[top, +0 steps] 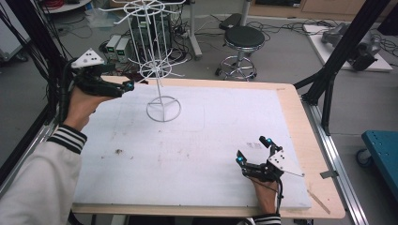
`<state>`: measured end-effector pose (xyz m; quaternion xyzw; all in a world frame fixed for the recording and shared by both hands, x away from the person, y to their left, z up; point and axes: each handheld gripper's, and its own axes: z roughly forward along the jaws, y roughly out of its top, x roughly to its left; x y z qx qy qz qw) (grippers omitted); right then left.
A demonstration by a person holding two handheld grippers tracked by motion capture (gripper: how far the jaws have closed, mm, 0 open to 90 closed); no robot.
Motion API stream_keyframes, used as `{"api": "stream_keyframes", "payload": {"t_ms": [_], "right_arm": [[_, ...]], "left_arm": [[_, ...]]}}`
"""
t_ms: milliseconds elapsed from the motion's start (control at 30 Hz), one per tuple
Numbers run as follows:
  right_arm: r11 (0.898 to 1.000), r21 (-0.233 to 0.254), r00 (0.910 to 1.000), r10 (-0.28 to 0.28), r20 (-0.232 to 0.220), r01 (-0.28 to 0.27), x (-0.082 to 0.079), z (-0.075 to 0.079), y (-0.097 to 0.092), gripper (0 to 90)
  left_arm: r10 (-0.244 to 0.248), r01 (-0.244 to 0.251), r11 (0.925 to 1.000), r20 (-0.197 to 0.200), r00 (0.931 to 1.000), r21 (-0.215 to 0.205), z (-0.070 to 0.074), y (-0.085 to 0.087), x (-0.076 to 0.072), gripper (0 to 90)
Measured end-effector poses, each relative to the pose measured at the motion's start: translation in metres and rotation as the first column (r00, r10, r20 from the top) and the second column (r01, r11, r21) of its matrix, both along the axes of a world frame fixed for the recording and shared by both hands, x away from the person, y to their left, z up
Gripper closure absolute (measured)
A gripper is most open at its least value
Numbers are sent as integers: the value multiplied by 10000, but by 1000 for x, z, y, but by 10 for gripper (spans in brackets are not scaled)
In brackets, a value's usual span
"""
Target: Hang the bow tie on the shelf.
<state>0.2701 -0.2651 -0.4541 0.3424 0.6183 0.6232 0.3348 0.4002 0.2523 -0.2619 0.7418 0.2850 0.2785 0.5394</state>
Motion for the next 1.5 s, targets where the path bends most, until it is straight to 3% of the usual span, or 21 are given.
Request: {"api": "stream_keyframes", "payload": {"t_ms": [67,167,333,367,433,467,600,633,700,800,1100,1200,1267,1500], "right_arm": [[10000,-16,10000,-10,55,10,1,0,-1,7],[10000,-8,10000,-15,52,15,1,0,-1,7],[10000,1,10000,10,15,-10,0,0,0,7],[10000,-39,10000,-25,55,25,0,0,0,7],[10000,-15,10000,-16,21,17,0,0,0,7],[10000,7,10000,10,8,-10,0,0,0,7],[10000,-85,10000,-29,31,29,-1,0,1,6],[9999,-135,10000,-36,45,36,-1,0,1,7],[9998,-176,10000,-47,81,48,0,0,1,7],[9999,-113,9999,-79,114,81,0,0,0,7],[9998,-178,9999,-93,76,95,-1,0,1,7],[9998,-189,9999,-93,82,94,-1,0,1,7],[9998,-180,9999,-90,76,92,-1,0,1,7],[9998,-186,9999,-78,80,79,-1,0,1,7]], "left_arm": [[-600,606,9978,231,9979,-259,-6,9,-10,17],[-827,852,9955,599,9948,-406,-19,26,-27,17],[-734,820,9938,1114,9911,-750,-43,44,-53,17],[-710,830,9930,1353,9883,-846,-56,50,-63,17],[-624,755,9931,1411,9880,-893,-63,51,-67,17],[-663,838,9897,1470,9869,-1163,-78,53,-77,17],[-368,603,9894,1743,9840,-1317,-105,52,-94,17],[-368,603,9894,1743,9840,-1317,-105,52,-94,17],[-388,643,9851,1579,9867,-1598,-118,51,-99,17],[-404,604,9860,1291,9908,-1554,-138,50,-108,17],[-12,281,9796,1343,9909,-1989,-169,51,-123,17],[62,232,9786,1420,9898,-2042,-175,50,-126,17],[125,220,9730,1477,9890,-2297,-181,50,-128,17],[222,141,9703,1472,9889,-2414,-191,48,-128,17]]}}
